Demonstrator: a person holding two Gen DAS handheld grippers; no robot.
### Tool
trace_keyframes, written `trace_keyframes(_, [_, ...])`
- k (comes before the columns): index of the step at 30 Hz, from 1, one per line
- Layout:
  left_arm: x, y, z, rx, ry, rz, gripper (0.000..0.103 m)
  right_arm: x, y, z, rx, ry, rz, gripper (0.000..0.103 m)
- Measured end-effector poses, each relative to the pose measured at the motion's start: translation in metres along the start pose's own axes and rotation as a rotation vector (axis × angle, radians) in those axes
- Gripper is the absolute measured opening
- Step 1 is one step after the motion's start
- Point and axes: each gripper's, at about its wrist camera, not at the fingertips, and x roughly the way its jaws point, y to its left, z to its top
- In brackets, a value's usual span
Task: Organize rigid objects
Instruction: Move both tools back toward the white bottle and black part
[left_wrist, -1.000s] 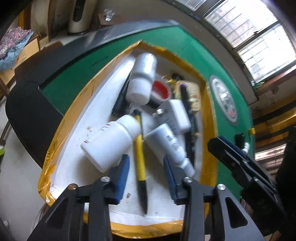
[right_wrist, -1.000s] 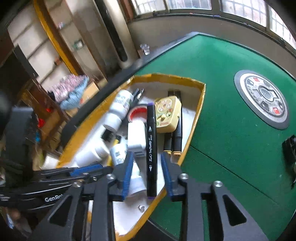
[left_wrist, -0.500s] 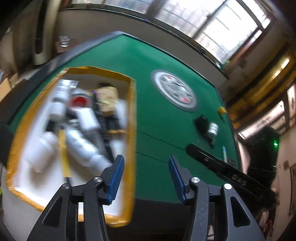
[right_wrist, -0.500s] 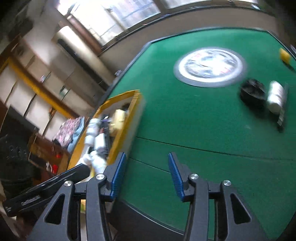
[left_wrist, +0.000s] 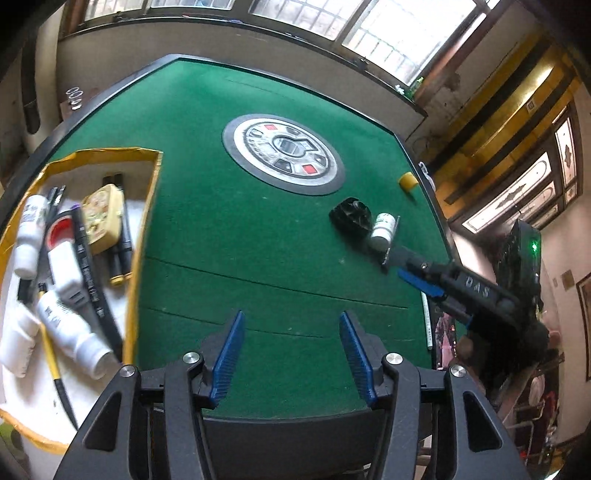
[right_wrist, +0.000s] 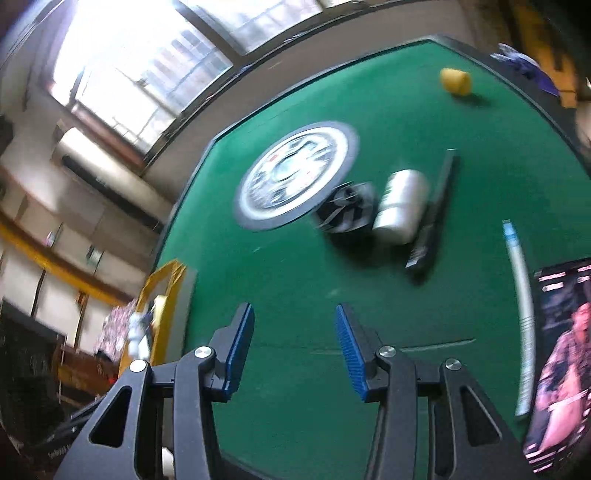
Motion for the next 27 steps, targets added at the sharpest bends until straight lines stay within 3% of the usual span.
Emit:
trace_keyframes(7, [0.017,-0.007,0.004,0.008,0.038,-0.011,0.056,0.002,-0.041,0.03,0.118,-0.02,-0.133,0.036])
trace_keyframes(14, [0.021,-0.003,0.003,-0.001,0.051,-0.004,0.056,0.031,-0.071,0.051,0.19,0.007,-0.227,0.028])
trace_keyframes(21, [0.025,0.0,0.005,-0.013,0.058,-0.002,0.056,0.049,-0.075,0.059,0.185,0.03,-0.253,0.026])
trace_keyframes(27, [0.031,-0.006,0.01,0.003,0.075,0.001,0.056,0.053,-0.064,0.061,0.133,0.017,-0.34,0.024])
